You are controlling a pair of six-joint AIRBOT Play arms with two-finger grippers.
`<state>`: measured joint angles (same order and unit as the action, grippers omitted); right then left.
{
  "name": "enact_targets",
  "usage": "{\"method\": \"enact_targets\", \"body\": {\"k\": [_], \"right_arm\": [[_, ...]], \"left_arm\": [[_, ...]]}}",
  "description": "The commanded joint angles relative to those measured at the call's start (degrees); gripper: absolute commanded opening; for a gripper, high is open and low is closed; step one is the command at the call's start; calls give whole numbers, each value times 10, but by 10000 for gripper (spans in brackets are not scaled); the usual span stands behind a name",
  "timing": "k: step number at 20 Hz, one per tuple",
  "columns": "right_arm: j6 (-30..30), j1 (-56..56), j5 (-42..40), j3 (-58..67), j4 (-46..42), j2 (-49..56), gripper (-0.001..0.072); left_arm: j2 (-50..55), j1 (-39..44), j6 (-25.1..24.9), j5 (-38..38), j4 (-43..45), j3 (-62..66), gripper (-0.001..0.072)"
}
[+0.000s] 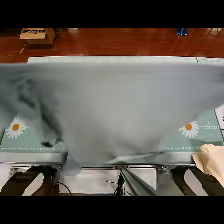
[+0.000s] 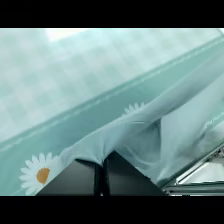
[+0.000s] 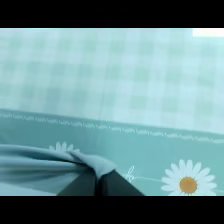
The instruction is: Fold the shirts.
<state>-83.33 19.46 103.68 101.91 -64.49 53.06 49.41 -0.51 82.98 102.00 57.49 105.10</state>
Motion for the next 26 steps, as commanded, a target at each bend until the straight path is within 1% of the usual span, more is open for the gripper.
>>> {"method": "enact_targets", "body": {"k": [1,3,4,7,9,11,12,14,17,19,20,21,22,23,24,25,26], "right_arm": [[12,-1,3,0,-5,129,27],[25,-15,-14,0,-7,202,27],[26,-23,-38,0,-7,232,27],[26,-47,-178,0,-6,303,28],[25,-61,-291,0,-6,333,28],[25,-76,-388,0,-5,359,27],[25,-86,-410,0,-5,374,28],[26,-106,-414,0,-6,411,28],[33,-119,-409,0,-12,457,29],[33,-119,-387,0,-39,477,30],[33,-119,-368,0,-46,485,64],[35,-117,-348,0,-49,487,217],[56,-113,-316,2,-49,483,371],[89,-107,-274,10,-52,475,426],[111,-98,-228,21,-66,463,426],[119,-88,-180,30,-95,449,426],[110,-69,-149,31,-112,428,424]], "left_arm": [[110,3,-40,-77,-6,-46,22],[191,13,-57,-136,-6,-48,23],[229,20,-72,-156,-6,-48,23],[342,33,-114,-216,-5,-48,23],[396,33,-147,-281,-5,-48,23],[432,34,-153,-356,-6,-48,23],[448,38,-153,-387,-9,-48,24],[474,44,-153,-407,-17,-48,23],[507,49,-153,-386,-18,-48,24],[525,49,-153,-365,-18,-48,24],[532,49,-153,-352,-18,-48,28],[534,47,-153,-339,-17,-48,91],[532,40,-153,-312,-13,-44,325],[528,30,-152,-266,4,-33,563],[523,15,-144,-198,40,-18,629],[516,-2,-126,-132,83,-8,625],[504,-26,-84,-77,116,-10,596]]}}
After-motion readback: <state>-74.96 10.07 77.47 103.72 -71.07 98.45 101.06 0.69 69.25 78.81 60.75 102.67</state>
